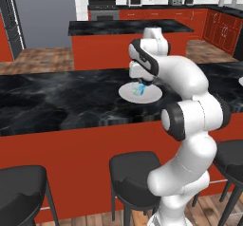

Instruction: Place two yogurt containers on each plate.

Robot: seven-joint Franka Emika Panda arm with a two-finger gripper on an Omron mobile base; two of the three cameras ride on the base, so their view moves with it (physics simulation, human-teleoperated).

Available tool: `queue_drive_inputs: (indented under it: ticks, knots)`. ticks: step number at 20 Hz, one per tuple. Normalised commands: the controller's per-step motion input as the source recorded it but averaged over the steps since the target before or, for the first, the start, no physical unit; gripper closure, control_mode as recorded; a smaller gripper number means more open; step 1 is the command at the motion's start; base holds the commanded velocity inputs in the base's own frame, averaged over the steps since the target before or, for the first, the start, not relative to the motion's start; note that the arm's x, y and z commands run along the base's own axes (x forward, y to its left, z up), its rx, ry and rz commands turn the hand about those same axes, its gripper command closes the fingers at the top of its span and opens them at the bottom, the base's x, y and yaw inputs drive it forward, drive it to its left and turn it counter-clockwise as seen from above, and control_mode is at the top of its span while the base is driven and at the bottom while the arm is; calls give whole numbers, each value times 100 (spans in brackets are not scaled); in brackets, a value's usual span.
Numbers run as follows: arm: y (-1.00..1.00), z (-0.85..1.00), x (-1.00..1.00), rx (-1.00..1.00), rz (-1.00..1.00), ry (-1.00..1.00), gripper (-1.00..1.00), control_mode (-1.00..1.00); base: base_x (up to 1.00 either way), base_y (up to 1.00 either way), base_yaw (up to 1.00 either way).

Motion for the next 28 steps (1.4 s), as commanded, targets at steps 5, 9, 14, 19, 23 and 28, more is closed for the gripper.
queue_drive_inputs:
  ticks: [5,9,14,19,23,28]
  knots:
    - [-24,-24,21,0,0,8,100,-100,0,0,0]
    - [0,-21,0,0,0,9,100,-100,0,0,0]
    - [-1,19,-3,2,0,-2,100,-100,0,0,0]
    - [-2,24,-1,2,0,-4,100,-100,0,0,0]
    - [-35,-1,-5,0,0,0,100,-100,0,0,0]
    - [-10,-32,-30,-2,5,8,100,-100,0,0,0]
